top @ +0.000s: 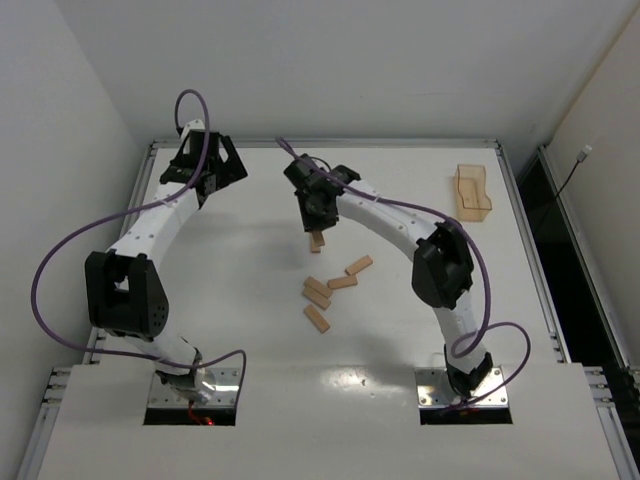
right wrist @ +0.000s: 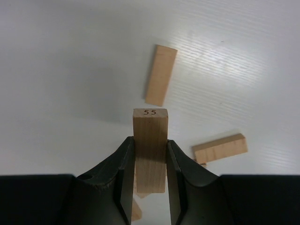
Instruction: Build the wood block tower
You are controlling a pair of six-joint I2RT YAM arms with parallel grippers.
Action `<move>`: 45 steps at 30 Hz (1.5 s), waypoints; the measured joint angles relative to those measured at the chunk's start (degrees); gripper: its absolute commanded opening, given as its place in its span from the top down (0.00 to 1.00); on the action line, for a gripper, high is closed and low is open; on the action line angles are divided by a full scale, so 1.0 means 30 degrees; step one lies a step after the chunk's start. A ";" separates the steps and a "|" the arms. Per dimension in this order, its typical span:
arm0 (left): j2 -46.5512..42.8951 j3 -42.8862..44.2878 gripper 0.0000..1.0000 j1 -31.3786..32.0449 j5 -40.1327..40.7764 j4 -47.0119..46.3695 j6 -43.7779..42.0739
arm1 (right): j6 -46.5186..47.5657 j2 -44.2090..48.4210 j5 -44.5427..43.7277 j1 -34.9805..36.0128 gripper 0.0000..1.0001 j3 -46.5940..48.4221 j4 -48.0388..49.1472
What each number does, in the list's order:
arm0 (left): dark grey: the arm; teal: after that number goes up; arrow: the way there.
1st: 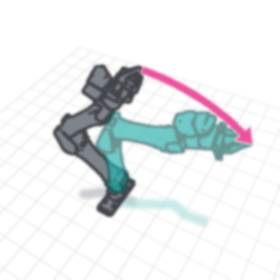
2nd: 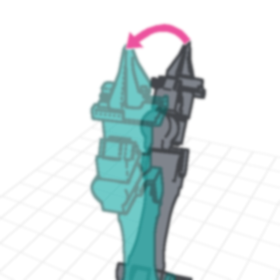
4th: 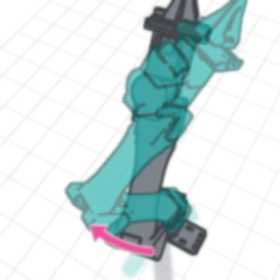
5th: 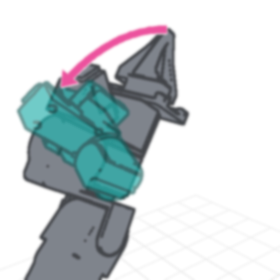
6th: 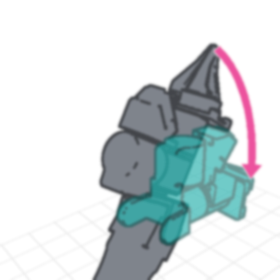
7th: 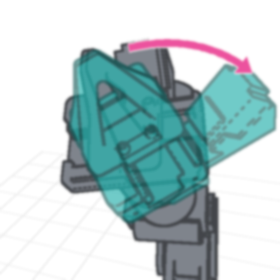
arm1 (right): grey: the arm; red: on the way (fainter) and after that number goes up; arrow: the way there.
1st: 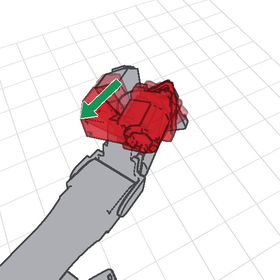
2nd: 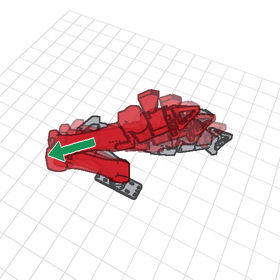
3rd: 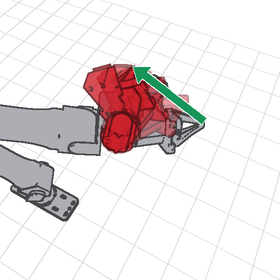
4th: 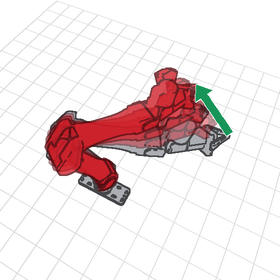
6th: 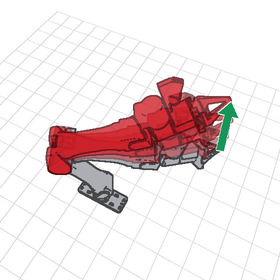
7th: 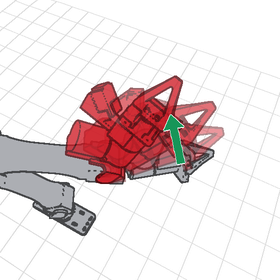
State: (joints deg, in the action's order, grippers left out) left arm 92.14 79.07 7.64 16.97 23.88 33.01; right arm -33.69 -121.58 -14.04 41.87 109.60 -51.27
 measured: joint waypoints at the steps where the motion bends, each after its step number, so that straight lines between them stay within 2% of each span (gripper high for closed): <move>1: 0.0000 0.0000 0.00 -0.0051 0.0058 0.0000 -0.0015 | -0.0262 -0.0204 -0.0182 0.0335 1.00 0.0248 -0.0029; 4: 0.0000 0.0000 0.00 -0.0160 0.0197 -0.0007 -0.0073 | -0.0991 -0.0780 -0.0546 0.0765 1.00 0.0408 -0.0248; 13: 0.0000 0.0000 0.00 -0.0211 0.0299 -0.0153 -0.0153 | -0.2521 -0.2295 -0.0896 -0.0226 1.00 0.0568 -0.0627; 23: 0.0000 0.0000 0.00 -0.0546 0.0175 -0.0153 -0.0211 | -0.3650 -0.3971 -0.1086 -0.0029 1.00 0.1406 -0.0656; 45: 0.0714 0.0007 0.01 -0.0583 -0.0597 -0.0284 -0.0328 | -0.3869 -0.5005 -0.0109 -0.0554 1.00 0.2025 0.0743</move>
State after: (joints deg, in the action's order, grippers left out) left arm 94.28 79.09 5.89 15.18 23.03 32.03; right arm -45.30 -136.59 -14.37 40.21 115.68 -49.04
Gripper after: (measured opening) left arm 0.989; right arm 0.240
